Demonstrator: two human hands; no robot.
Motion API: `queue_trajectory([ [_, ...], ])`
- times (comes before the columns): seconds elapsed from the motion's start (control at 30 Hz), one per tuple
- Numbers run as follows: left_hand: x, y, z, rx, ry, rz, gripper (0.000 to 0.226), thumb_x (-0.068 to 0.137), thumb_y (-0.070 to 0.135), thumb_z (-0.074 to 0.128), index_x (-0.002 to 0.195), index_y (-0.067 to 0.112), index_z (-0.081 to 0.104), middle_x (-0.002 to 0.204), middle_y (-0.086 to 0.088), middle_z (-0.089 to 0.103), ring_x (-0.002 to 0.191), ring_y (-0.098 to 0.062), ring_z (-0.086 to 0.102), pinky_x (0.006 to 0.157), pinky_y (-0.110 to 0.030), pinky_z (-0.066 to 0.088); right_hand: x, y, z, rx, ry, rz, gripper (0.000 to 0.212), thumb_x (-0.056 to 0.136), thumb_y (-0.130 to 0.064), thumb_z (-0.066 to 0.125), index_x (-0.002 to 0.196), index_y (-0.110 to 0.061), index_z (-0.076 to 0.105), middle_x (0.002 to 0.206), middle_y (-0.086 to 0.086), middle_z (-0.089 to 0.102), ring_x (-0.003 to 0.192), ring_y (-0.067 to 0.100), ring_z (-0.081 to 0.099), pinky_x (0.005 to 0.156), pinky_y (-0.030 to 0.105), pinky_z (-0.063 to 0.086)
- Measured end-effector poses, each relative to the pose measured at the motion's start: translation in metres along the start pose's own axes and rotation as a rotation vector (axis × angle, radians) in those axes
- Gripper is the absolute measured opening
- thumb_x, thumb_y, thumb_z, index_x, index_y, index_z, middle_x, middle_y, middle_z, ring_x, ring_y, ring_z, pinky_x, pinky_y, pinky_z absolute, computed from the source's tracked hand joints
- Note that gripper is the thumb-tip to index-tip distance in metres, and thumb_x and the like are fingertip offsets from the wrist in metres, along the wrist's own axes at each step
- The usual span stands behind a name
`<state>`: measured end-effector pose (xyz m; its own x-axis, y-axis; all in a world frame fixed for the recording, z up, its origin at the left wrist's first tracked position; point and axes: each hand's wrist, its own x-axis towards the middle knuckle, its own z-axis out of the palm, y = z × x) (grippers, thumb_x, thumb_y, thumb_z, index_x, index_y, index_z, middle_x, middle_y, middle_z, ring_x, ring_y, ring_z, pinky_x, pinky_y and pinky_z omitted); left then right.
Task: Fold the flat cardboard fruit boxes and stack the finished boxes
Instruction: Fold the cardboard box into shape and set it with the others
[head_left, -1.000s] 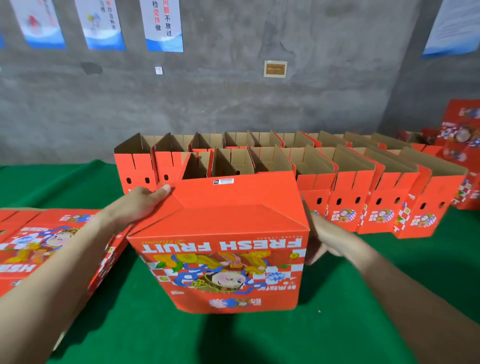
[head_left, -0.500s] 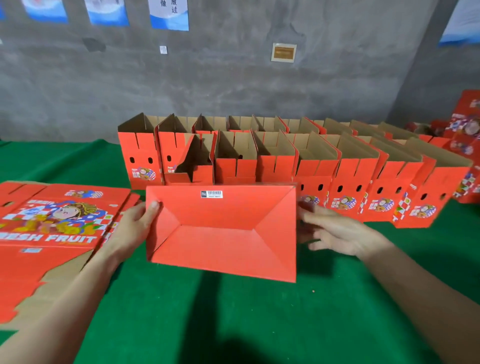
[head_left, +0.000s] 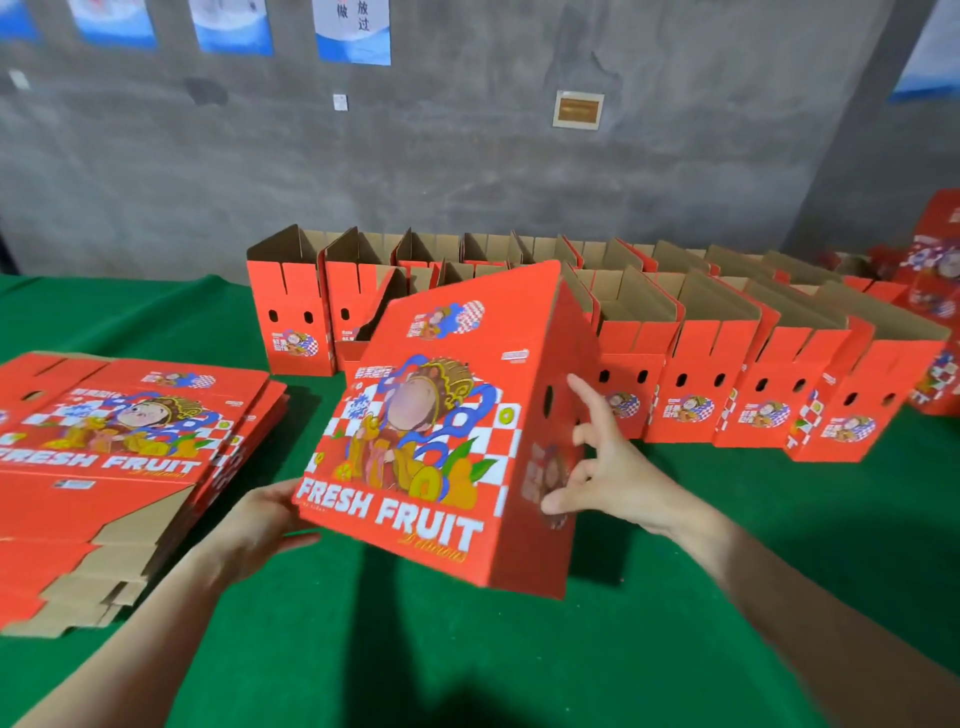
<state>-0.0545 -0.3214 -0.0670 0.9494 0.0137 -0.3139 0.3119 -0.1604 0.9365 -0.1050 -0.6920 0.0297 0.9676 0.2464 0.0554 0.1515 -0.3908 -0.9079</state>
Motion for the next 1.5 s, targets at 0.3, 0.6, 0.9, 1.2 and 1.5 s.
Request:
queue_trajectory([
  [0.3,-0.009,0.011,0.006,-0.566,0.217,-0.091,0.065,0.094,0.021,0.059,0.146,0.001,0.026,0.149,-0.018,0.033,0.129,-0.036,0.045,0.085,-0.045,0.055,0.015,-0.015,0.044,-0.255,-0.049,-0.201,0.116,0.071,-0.012,0.079,0.134,-0.071,0.002,0.134,0.016,0.032,0.065,0.014,0.069,0.070,0.026,0.052],
  [0.6,-0.034,0.066,0.032,-0.155,0.079,0.320,0.026,0.098,0.047,0.035,0.123,0.047,0.043,0.108,0.037,0.056,0.088,0.023,0.053,0.085,-0.024,0.041,0.023,-0.024,0.094,-0.366,-0.135,-0.277,0.103,0.080,-0.004,0.066,0.135,-0.070,0.010,0.124,-0.042,0.021,0.070,0.011,0.066,0.077,0.031,0.057],
  [0.9,-0.041,0.095,-0.024,-0.147,0.456,0.731,0.052,0.101,0.043,0.028,0.092,0.005,0.061,0.093,-0.009,0.066,0.079,-0.009,0.052,0.075,-0.034,0.042,0.031,-0.097,0.135,-0.329,-0.075,-0.449,0.101,0.082,-0.006,0.066,0.136,-0.070,0.009,0.119,-0.018,0.035,0.072,0.012,0.061,0.083,0.032,0.055],
  [1.2,-0.013,0.109,-0.131,-0.191,0.674,0.617,0.030,0.098,0.025,0.047,0.113,0.004,0.062,0.118,-0.015,0.064,0.101,-0.022,0.061,0.080,-0.041,0.049,0.104,-0.152,0.218,-0.292,-0.019,-0.531,0.101,0.086,-0.008,0.062,0.139,-0.065,-0.002,0.131,0.000,0.028,0.101,0.019,0.039,0.105,0.044,0.040],
  [1.5,0.024,0.065,-0.190,-0.197,0.319,0.627,0.031,0.102,0.025,0.038,0.127,0.030,0.056,0.123,0.006,0.063,0.110,-0.011,0.060,0.084,-0.032,0.045,0.194,-0.145,0.288,-0.289,0.014,-0.395,0.103,0.086,-0.001,0.058,0.138,-0.066,-0.003,0.141,0.004,0.022,0.095,0.019,0.039,0.103,0.046,0.042],
])
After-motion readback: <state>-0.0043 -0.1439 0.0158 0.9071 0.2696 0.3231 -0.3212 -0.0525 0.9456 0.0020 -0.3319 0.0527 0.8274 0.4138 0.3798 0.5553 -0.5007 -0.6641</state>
